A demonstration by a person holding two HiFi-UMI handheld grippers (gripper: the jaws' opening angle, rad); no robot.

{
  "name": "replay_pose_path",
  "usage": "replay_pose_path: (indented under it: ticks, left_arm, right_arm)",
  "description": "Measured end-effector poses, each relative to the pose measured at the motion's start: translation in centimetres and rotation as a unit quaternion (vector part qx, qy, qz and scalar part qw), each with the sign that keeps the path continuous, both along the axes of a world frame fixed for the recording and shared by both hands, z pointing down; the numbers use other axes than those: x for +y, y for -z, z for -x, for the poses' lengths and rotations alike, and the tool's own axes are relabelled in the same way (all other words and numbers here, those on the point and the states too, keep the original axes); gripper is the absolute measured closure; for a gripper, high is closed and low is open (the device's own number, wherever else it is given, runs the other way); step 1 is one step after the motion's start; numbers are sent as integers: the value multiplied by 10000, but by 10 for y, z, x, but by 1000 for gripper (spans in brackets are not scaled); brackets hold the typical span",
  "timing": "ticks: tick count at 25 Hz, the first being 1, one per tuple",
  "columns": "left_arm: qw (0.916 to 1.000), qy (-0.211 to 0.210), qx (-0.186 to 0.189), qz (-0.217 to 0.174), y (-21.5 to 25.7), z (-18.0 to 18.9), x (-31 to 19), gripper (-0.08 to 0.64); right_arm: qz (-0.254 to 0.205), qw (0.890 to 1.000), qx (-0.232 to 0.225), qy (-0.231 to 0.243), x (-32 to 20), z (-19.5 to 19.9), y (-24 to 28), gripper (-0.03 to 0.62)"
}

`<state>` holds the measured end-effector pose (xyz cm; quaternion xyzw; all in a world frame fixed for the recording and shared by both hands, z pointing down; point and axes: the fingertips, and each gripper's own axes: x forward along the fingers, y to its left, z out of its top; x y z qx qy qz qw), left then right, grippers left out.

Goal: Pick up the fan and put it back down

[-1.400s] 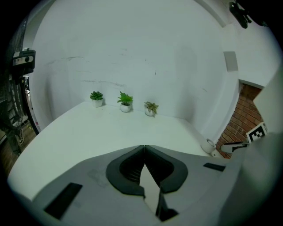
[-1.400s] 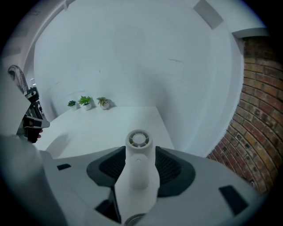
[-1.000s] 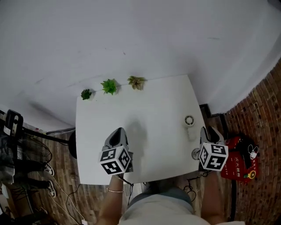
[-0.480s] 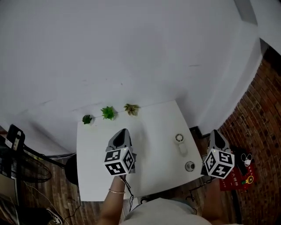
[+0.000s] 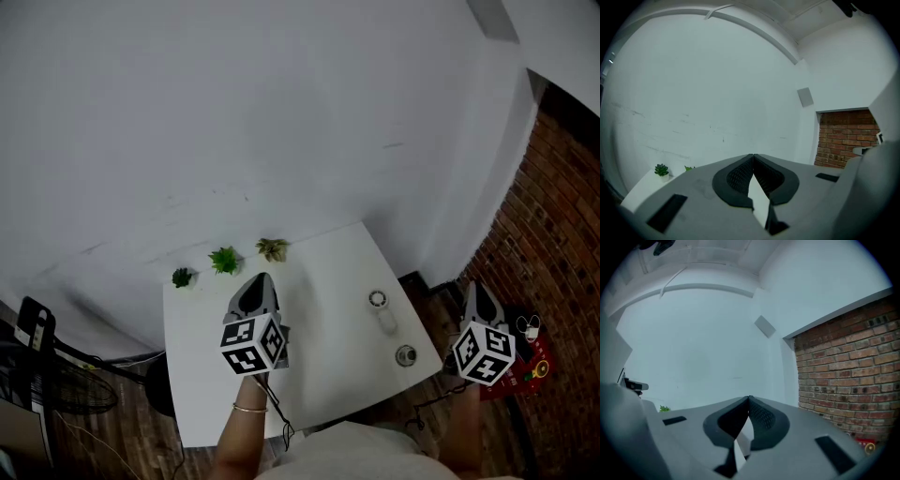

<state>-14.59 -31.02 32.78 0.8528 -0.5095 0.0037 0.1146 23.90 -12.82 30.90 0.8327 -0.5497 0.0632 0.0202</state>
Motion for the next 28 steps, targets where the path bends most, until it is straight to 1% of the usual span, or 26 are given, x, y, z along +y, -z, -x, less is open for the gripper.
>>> replay_pose_path:
  ticks: [2,6,11,28]
  left_arm:
    - [10000,-18,-10,10,-1,0,0,548]
    - [10000,-17,-6,48,-3,2,1,548]
    - [10000,17,33,78,-4,8,0,548]
    - [9994,177,149,238,-17,31,8,548]
  right_arm:
    - [-68,10000,23,-5,2,0,2,591]
    - [15,9998,193,-22,3,3,3,592]
    - [25,9999,122,56,-3,9,1,591]
    - [70,9997,127,198,-6,25,1,591]
